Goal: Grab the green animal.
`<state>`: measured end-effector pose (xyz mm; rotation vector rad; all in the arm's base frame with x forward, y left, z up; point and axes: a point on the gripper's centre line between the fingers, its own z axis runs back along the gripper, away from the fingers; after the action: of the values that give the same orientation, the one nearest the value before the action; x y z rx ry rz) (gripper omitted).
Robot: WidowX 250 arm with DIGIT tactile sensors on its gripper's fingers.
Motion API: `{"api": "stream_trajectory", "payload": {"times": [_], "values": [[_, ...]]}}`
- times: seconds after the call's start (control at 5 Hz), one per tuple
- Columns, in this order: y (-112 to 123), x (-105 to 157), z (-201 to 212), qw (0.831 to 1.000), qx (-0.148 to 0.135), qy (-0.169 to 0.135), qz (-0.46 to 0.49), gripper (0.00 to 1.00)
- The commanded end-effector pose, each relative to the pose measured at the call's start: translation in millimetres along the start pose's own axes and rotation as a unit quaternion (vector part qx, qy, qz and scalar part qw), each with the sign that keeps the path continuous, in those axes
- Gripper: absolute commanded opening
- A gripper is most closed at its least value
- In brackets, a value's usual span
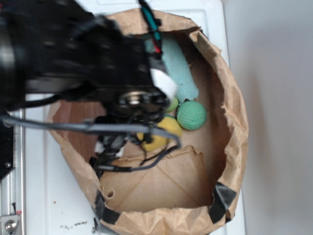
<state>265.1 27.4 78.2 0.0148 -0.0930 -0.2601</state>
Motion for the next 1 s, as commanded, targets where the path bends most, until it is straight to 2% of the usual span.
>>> {"api": "stream_trajectory", "payload": {"times": [0.0, 0.6, 0.8], "values": [[17.3, 18.4, 6.5, 1.000, 0.022, -0.011, 0.015, 1.00], [9.2, 29.8, -18.5, 0.999, 0.047, -0.013, 0.013, 1.00], [3.9, 26.4, -23.2, 0.998, 0.053, -0.012, 0.007, 0.92]]}}
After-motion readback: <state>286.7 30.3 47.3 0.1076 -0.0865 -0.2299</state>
